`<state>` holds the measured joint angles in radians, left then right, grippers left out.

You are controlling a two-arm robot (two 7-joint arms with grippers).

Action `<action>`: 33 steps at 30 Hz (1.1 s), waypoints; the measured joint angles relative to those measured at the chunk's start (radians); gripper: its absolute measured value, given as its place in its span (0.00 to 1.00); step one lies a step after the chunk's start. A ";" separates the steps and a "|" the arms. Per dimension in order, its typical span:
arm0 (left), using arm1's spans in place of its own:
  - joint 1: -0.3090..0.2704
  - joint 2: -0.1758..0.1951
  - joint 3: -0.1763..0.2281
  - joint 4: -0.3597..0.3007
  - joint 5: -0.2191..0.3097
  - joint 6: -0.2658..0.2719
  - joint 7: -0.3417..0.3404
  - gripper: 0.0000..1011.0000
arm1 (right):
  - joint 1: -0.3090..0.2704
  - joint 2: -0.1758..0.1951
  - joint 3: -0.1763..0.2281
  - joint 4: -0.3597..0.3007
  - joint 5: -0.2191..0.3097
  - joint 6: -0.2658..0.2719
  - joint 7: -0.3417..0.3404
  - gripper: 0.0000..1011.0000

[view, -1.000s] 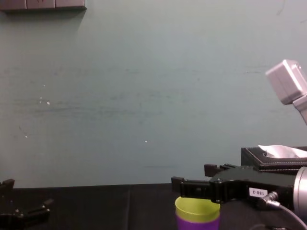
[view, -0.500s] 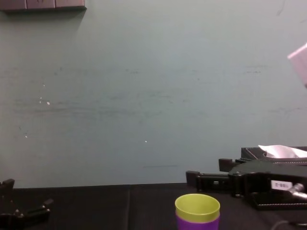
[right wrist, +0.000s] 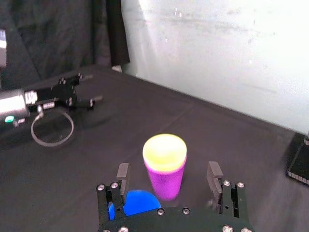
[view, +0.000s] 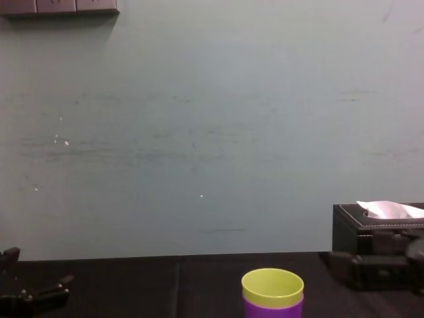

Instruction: Stack the three plastic cups sequentially using one hand.

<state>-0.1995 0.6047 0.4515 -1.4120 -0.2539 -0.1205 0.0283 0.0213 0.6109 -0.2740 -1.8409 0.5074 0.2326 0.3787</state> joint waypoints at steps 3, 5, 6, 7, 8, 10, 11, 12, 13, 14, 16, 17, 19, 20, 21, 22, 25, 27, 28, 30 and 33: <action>0.000 0.000 0.000 0.000 0.000 0.000 0.000 1.00 | -0.048 0.034 0.019 -0.028 0.010 0.003 -0.002 0.99; 0.000 0.000 0.000 0.000 0.000 0.000 0.000 1.00 | -0.070 0.048 0.025 -0.037 0.013 0.004 -0.002 0.99; 0.000 0.000 0.000 0.000 0.000 0.000 0.000 1.00 | -0.081 0.055 0.029 -0.042 0.014 0.004 -0.002 0.99; 0.000 0.000 0.000 0.000 0.000 0.000 0.000 1.00 | -0.100 0.067 0.033 -0.048 0.016 0.003 -0.002 0.99; 0.000 0.000 0.000 0.000 0.000 0.000 0.000 1.00 | -0.111 0.072 0.035 -0.051 0.017 0.002 -0.001 0.99; 0.000 0.000 0.000 0.000 0.000 0.000 0.000 1.00 | -0.139 0.086 0.041 -0.056 0.018 -0.004 -0.001 0.99; 0.000 0.000 0.000 0.000 0.000 0.000 0.000 1.00 | -0.147 0.090 0.043 -0.058 0.019 -0.007 -0.001 0.99; 0.000 0.000 0.000 0.000 0.000 0.000 0.000 1.00 | -0.162 0.096 0.046 -0.061 0.019 -0.012 -0.001 0.99; 0.000 0.000 0.000 0.000 0.000 0.000 0.000 1.00 | -0.168 0.097 0.047 -0.062 0.020 -0.015 -0.001 0.99; 0.000 0.000 0.000 0.000 0.000 0.000 0.000 1.00 | -0.178 0.100 0.049 -0.064 0.021 -0.018 -0.001 0.99; 0.000 0.000 0.000 0.000 0.000 0.000 0.000 1.00 | -0.190 0.104 0.052 -0.066 0.022 -0.024 0.000 0.99; 0.000 0.000 0.000 0.000 0.000 0.000 0.000 1.00 | -0.207 0.108 0.056 -0.069 0.024 -0.030 0.001 0.99; 0.000 0.000 0.000 0.000 0.000 0.000 0.000 1.00 | -0.223 0.114 0.059 -0.073 0.024 -0.040 0.003 0.99; 0.000 0.000 0.000 0.000 0.000 0.000 0.000 1.00 | -0.228 0.116 0.059 -0.073 0.023 -0.042 0.005 0.99; 0.000 0.000 0.000 0.000 0.000 0.000 0.000 1.00 | -0.233 0.117 0.059 -0.074 0.021 -0.045 0.005 0.99; 0.000 0.000 0.000 0.000 0.000 0.000 0.000 1.00 | -0.237 0.118 0.059 -0.074 0.018 -0.046 0.005 0.99; 0.000 0.000 0.000 0.000 0.000 0.000 0.000 1.00 | -0.246 0.114 0.045 -0.073 -0.003 -0.050 0.001 0.99; 0.000 0.000 0.000 0.000 0.000 0.000 0.000 1.00 | -0.246 0.109 0.034 -0.068 -0.014 -0.052 0.001 0.99; 0.000 0.000 0.000 0.000 0.000 0.000 0.000 1.00 | -0.245 0.105 0.029 -0.065 -0.020 -0.053 0.000 0.99; 0.000 0.000 0.000 0.000 0.000 0.000 0.000 1.00 | -0.241 0.092 0.014 -0.054 -0.034 -0.056 -0.001 0.99; 0.000 0.000 0.000 0.000 0.000 0.000 0.000 1.00 | -0.238 0.067 0.002 -0.038 -0.049 -0.065 -0.014 0.99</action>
<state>-0.1995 0.6047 0.4514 -1.4120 -0.2539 -0.1205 0.0283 -0.2167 0.6778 -0.2718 -1.8788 0.4583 0.1673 0.3651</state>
